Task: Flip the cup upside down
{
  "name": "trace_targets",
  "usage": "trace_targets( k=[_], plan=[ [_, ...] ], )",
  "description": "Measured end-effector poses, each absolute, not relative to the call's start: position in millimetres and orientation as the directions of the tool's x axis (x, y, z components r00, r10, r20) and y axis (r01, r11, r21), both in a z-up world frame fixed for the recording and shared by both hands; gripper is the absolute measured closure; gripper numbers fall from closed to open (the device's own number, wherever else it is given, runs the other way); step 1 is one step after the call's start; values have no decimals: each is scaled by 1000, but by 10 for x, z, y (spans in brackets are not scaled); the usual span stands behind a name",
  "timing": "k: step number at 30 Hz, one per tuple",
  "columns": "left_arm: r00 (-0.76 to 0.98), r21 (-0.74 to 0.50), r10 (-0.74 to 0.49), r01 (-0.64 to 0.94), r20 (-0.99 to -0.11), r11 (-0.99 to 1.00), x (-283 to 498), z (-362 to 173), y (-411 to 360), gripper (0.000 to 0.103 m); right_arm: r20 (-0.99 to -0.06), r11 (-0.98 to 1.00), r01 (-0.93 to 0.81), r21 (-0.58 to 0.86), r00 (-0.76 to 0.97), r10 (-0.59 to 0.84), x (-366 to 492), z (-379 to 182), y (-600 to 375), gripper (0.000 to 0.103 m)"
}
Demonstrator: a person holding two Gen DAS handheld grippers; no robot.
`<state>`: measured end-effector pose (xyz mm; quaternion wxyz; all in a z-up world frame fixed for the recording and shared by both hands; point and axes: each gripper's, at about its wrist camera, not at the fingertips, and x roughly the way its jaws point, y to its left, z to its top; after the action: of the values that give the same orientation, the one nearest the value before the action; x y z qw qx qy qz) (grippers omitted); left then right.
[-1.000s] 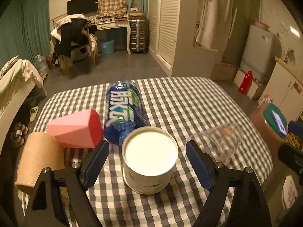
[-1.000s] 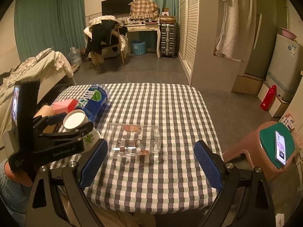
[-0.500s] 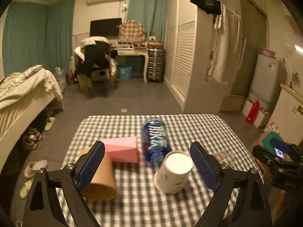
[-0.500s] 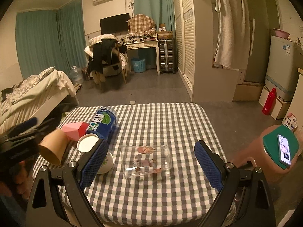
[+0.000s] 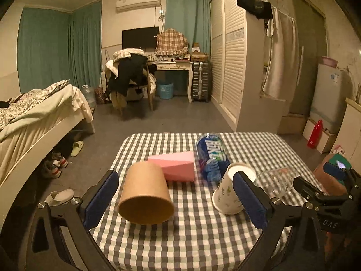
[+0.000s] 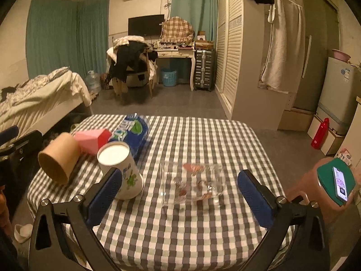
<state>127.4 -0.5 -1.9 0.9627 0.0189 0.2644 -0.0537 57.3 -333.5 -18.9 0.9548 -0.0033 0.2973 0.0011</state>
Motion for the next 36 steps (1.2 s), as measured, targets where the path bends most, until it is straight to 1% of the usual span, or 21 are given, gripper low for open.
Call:
trace_targets(
  k=[8, 20, 29, 36],
  plan=[
    [837, 7, -68, 86, -542, 996, 1269, -139, 40, 0, -568, 1000, 11, -1, 823, -9, 598, -172, -3358, 0],
    [835, 22, -49, 72, -548, 997, 1251, -134, 30, 0, -560, 1000, 1, -10, 829, -6, 572, -149, -3345, 0],
    [845, 34, -39, 67, -534, 997, 1203, -91, 27, 0, -559, 1000, -7, -11, 829, 0, 546, -143, -3320, 0],
    [842, 24, -35, 57, -539, 998, 1197, -85, 71, 0, -561, 1000, -6, -16, 828, -4, 534, -139, -3296, 0]
  ],
)
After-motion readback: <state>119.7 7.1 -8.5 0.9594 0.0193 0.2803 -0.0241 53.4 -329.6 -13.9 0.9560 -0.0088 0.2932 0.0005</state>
